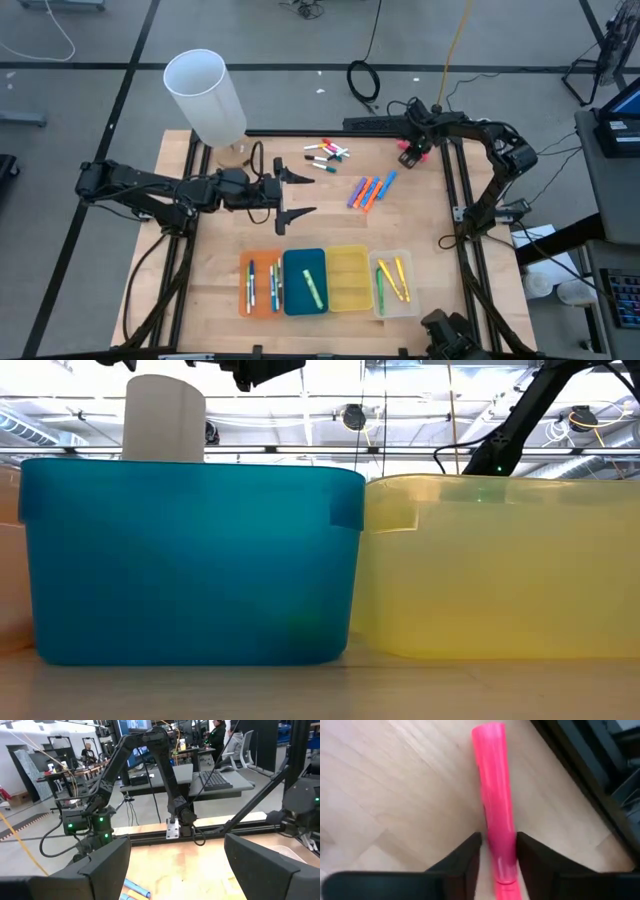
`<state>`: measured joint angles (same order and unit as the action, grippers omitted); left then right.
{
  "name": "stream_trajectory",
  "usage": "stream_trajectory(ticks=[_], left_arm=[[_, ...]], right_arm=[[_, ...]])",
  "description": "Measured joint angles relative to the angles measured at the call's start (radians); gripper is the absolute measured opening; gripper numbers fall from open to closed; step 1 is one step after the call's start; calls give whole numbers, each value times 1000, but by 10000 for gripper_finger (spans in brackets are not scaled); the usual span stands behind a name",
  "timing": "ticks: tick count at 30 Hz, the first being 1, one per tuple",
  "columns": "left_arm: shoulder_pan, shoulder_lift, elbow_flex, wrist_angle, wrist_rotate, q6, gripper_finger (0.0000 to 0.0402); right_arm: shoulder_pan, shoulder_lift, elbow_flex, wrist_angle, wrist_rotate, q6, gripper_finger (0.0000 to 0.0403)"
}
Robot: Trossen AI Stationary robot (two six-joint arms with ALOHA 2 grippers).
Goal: Pick & Place Markers
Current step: Put the pink highlighter pen into the blue bin
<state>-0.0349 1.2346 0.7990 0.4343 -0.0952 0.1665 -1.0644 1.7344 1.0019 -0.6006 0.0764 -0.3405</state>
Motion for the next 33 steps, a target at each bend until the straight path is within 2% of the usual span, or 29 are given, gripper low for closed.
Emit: stream_trajectory(ticks=[4, 7, 11, 13, 17, 19, 22, 24, 28, 31, 33], left_arm=[[0, 0, 0, 0, -2, 0, 326], [0, 0, 0, 0, -2, -15, 326], [0, 5, 0, 1, -2, -5, 326], [3, 5, 0, 1, -2, 0, 326], [3, 5, 0, -3, -8, 11, 326], [3, 5, 0, -5, -9, 11, 326], [3, 5, 0, -26, -10, 12, 326], [3, 5, 0, -44, -15, 13, 325], [1, 5, 0, -50, -45, 7, 316], [1, 5, 0, -50, -45, 6, 308], [1, 16, 0, -42, -45, -5, 303]], right_arm=[[39, 0, -40, 54, 17, 68, 41], [73, -2, -50, 102, 72, 99, 38], [106, -60, -48, 141, 74, 94, 38], [122, -123, -36, 157, 10, 101, 38], [143, -262, -22, 231, -204, 165, 38], [175, -328, -26, 235, -297, 219, 38], [257, -422, -50, 329, -437, 269, 38], [334, -477, -102, 427, -493, 309, 38], [529, -568, -260, 720, -497, 370, 38], [671, -617, -414, 1038, -484, 410, 38], [765, -623, -509, 1279, -418, 432, 38]])
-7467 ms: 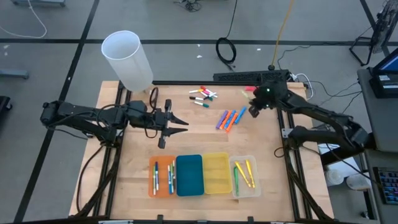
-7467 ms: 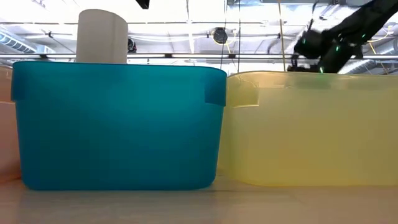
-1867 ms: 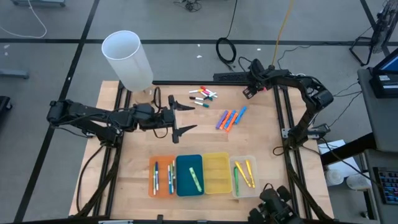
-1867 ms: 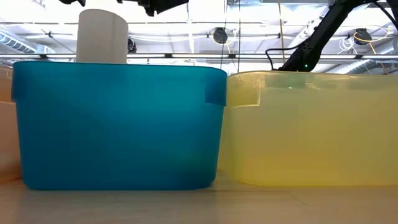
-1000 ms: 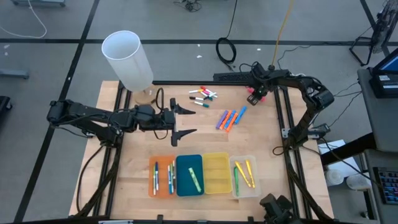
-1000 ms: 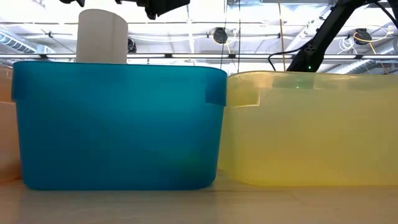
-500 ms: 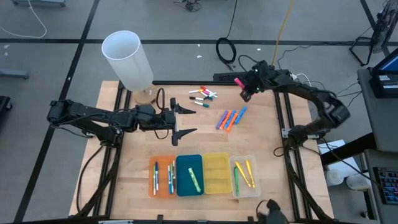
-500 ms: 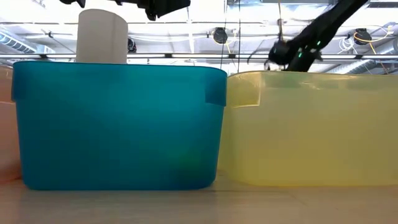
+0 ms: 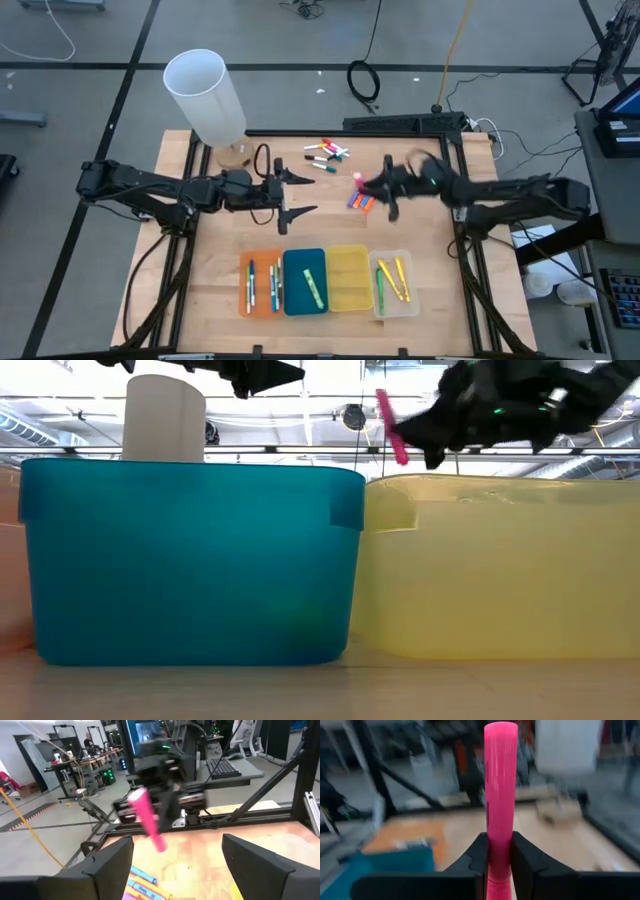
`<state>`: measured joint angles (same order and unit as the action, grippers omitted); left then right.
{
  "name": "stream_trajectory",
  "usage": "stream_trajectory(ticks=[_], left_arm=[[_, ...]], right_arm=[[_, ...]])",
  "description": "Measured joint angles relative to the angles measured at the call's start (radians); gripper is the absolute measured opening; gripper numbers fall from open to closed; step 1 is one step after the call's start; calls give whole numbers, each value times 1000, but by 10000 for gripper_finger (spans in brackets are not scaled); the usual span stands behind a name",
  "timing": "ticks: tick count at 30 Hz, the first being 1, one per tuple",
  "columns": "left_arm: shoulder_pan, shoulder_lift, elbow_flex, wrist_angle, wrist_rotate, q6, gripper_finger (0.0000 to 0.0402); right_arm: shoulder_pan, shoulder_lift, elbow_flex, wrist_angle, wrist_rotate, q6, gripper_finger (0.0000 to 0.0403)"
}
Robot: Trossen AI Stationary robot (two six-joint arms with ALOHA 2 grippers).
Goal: Pick & Place Markers
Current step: Put the pink highlighter pen into the blue bin
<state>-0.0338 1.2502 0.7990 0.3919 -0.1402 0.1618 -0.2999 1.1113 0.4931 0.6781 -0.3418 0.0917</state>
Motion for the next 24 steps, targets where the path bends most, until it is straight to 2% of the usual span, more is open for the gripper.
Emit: stream_trajectory(ticks=[3, 9, 14, 20, 24], left_arm=[[3, 48, 0, 31, 2, -28, 298], [21, 198, -1, 271, 107, 16, 296], [22, 290, 13, 480, 226, -32, 296], [22, 395, 119, 472, 245, -55, 296], [22, 487, 205, 468, 245, -75, 296]], right_arm=[[125, 10, -85, 240, 77, -23, 38], [275, 15, -88, 286, 190, -137, 38], [318, 25, -87, 262, 278, -181, 38], [320, 49, -82, 261, 337, -194, 38], [320, 83, -57, 271, 340, -194, 38]])
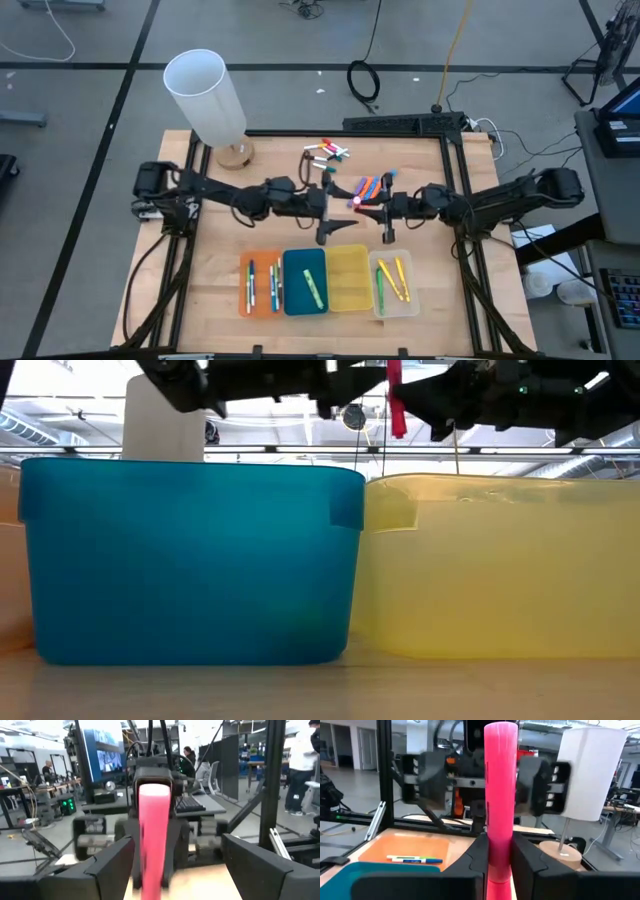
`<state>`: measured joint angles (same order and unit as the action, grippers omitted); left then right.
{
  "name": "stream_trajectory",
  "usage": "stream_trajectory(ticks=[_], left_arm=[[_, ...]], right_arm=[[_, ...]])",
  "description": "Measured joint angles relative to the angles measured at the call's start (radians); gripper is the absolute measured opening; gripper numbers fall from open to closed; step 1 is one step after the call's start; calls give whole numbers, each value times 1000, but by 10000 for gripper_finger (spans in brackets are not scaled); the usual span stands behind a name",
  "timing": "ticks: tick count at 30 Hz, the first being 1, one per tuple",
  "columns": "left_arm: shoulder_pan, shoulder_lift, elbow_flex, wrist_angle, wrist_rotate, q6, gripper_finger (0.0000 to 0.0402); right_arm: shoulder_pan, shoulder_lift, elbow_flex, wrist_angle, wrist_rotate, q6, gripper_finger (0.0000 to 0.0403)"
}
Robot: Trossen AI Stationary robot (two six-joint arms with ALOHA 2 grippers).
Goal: Pick & Place Markers
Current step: Put the pink highlighter pen into the blue bin
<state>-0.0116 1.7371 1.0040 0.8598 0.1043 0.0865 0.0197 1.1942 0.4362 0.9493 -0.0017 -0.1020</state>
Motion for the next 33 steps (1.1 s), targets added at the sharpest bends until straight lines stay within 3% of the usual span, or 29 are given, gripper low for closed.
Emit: stream_trajectory(ticks=[10, 13, 16, 21, 22, 25, 29, 33], left_arm=[[0, 97, 86, 0, -3, -17, 296], [-1, 97, 86, -26, -53, -9, 277], [0, 93, 86, -53, -69, 21, 218], [0, 80, 86, -84, -57, 44, 61], [0, 70, 86, -104, -46, 42, 46], [-10, 27, 89, -186, -32, 30, 49], [-48, -79, 84, -339, -119, 7, 50], [-91, -181, 86, -473, -134, -73, 50]], right_arm=[[15, 68, 26, -5, -2, -9, 38], [15, 63, 27, -1, -2, -15, 38], [15, 59, 27, 2, -2, -15, 38], [15, 60, 27, -16, -1, -12, 38], [15, 60, 27, -15, -1, -9, 38], [15, 61, 31, -14, 1, -4, 43], [14, 52, 21, -26, 3, 5, 100], [13, 35, 25, -50, 44, -2, 154]])
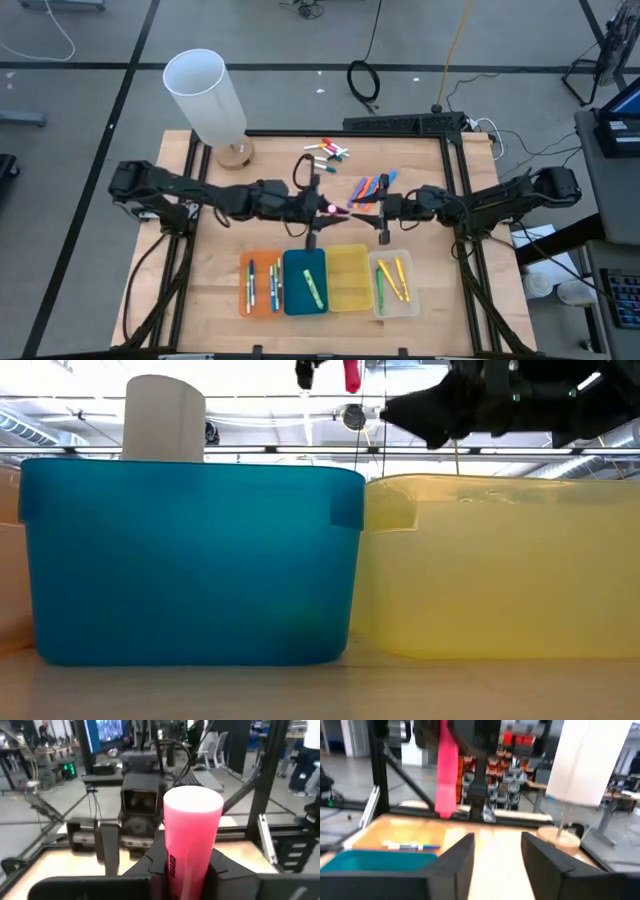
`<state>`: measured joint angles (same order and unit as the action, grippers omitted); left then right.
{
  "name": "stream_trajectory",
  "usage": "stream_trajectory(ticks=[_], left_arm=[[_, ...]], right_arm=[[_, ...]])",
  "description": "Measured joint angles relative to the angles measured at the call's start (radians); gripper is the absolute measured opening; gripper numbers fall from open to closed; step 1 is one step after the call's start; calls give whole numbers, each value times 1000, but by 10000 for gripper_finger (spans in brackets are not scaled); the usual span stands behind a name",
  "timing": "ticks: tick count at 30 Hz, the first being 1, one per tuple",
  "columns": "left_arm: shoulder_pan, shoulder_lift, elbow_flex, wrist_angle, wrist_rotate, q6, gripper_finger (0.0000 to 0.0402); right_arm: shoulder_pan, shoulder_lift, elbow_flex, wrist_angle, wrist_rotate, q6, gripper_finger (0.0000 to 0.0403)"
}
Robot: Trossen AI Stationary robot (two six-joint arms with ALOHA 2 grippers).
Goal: Pick & Place Markers
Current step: Put the pink highlighter pen into the blue bin, then put the right blue highlighter pen into the blue bin
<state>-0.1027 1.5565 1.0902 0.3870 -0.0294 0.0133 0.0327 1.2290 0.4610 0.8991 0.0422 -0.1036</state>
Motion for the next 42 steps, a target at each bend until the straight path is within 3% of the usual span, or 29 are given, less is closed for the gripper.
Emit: stream_trajectory(ticks=[2, 6, 12, 17, 29, 35, 42], left_arm=[[-34, -47, -18, -102, -1, -56, 50], [-141, -62, -118, -101, -22, -210, 50], [-298, -16, -355, 255, -173, -551, 50], [-383, 28, -440, 294, -320, -706, 59], [-354, 49, -444, 282, -360, -628, 231], [-309, 38, -444, 315, -356, -526, 278], [-212, -71, -441, 328, -341, -405, 307]], right_arm=[[1, -13, 1, -13, 15, 1, 173], [2, -41, -2, -47, 17, 10, 193], [9, -91, -3, -85, 13, 44, 193], [8, -108, -1, -79, 14, 38, 185], [9, -108, -1, -101, 23, 53, 185], [5, -107, -1, -215, 257, 105, 184], [-44, -107, 1, -280, 324, 138, 183]])
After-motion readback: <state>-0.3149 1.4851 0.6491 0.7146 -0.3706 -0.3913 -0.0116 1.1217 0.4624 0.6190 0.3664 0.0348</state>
